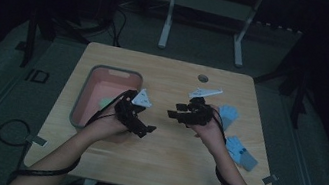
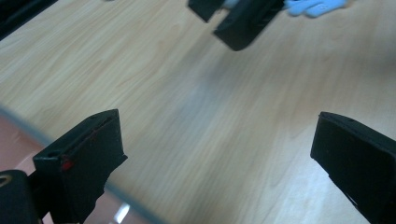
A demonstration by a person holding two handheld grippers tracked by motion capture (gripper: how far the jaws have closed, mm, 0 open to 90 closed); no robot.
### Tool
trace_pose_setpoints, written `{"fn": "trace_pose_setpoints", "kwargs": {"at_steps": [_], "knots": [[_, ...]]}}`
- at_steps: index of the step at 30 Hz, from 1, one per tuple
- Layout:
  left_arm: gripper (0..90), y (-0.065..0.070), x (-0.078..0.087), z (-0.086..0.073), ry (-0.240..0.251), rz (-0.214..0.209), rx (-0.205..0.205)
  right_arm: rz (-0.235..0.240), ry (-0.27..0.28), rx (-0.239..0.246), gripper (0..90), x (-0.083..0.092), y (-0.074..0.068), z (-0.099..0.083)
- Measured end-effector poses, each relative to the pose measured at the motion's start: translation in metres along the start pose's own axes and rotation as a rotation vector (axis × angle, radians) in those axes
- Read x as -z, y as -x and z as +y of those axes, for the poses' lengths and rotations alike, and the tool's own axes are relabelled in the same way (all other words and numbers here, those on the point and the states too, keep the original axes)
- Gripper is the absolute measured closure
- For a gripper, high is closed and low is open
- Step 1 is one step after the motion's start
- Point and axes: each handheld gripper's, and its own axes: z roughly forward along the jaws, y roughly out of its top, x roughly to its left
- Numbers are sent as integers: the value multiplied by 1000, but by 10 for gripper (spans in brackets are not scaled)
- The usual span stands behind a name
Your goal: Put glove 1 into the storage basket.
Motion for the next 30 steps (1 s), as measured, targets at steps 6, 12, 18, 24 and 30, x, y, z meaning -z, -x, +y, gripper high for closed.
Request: {"fn": "trace_pose_setpoints", "kwargs": {"at_steps": [6, 12, 18, 24, 30], "knots": [[27, 21, -11, 4, 18, -24, -46, -20, 18, -9, 463, 15, 7, -12], [27, 34, -24, 6, 9, -49, -80, -29, 30, -4, 463, 27, 12, -26], [27, 51, -36, 4, 34, -59, -85, -55, 38, -18, 462, 38, 18, -42], [27, 65, -52, -5, 29, -110, -90, -66, 37, -27, 463, 47, 28, -58], [27, 73, -65, -16, 16, -117, -105, -102, 21, -24, 462, 53, 34, -73]]}}
